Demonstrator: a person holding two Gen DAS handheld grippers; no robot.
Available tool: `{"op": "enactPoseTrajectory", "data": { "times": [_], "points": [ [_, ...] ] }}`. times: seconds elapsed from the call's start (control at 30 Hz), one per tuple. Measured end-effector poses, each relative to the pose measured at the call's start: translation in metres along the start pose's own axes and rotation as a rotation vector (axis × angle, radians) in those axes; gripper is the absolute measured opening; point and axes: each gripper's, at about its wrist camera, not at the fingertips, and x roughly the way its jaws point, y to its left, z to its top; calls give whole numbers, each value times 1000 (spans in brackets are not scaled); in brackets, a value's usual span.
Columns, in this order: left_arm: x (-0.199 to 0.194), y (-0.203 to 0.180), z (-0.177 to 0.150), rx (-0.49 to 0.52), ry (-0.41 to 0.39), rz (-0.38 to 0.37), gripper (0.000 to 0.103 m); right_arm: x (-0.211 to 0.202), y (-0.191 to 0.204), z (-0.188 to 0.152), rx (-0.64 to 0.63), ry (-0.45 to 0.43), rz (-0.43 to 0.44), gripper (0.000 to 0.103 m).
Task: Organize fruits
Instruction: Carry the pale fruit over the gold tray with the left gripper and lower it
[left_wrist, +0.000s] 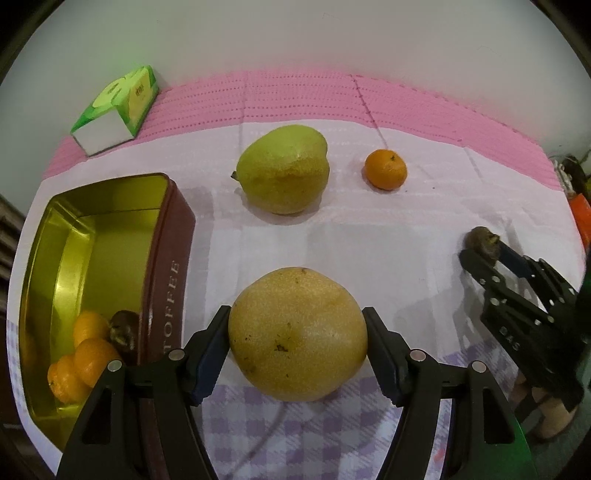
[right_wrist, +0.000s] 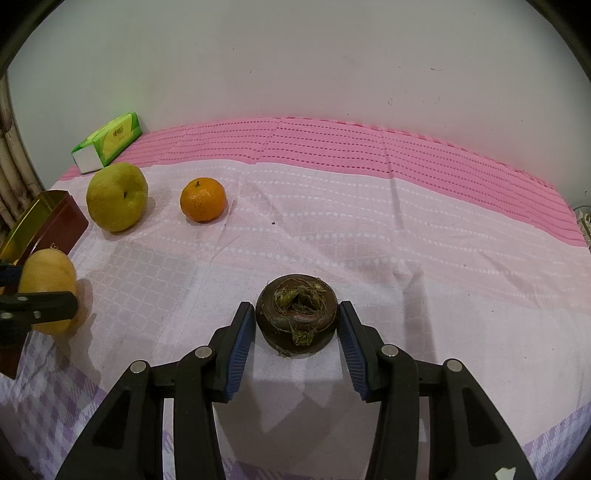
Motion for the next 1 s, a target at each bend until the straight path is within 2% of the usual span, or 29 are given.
{"op": "enactPoseTrajectory", "data": {
  "times": [0.27,0.5,0.67,1.0],
  "points": [
    [-22,9,0,-17,-30,-29,69,0,0,0,-2,0,-1,44],
    [-54,33,14,-47,-108,-21,69,1,0,1,-4,0,-3,44],
    [-64,69,24,-88,-139,41,69,1,0,1,-5,0,-3,44],
    [-45,155,25,-202,-116,188,69,2,0,1,-7,0,-5,44]
  ]
}}
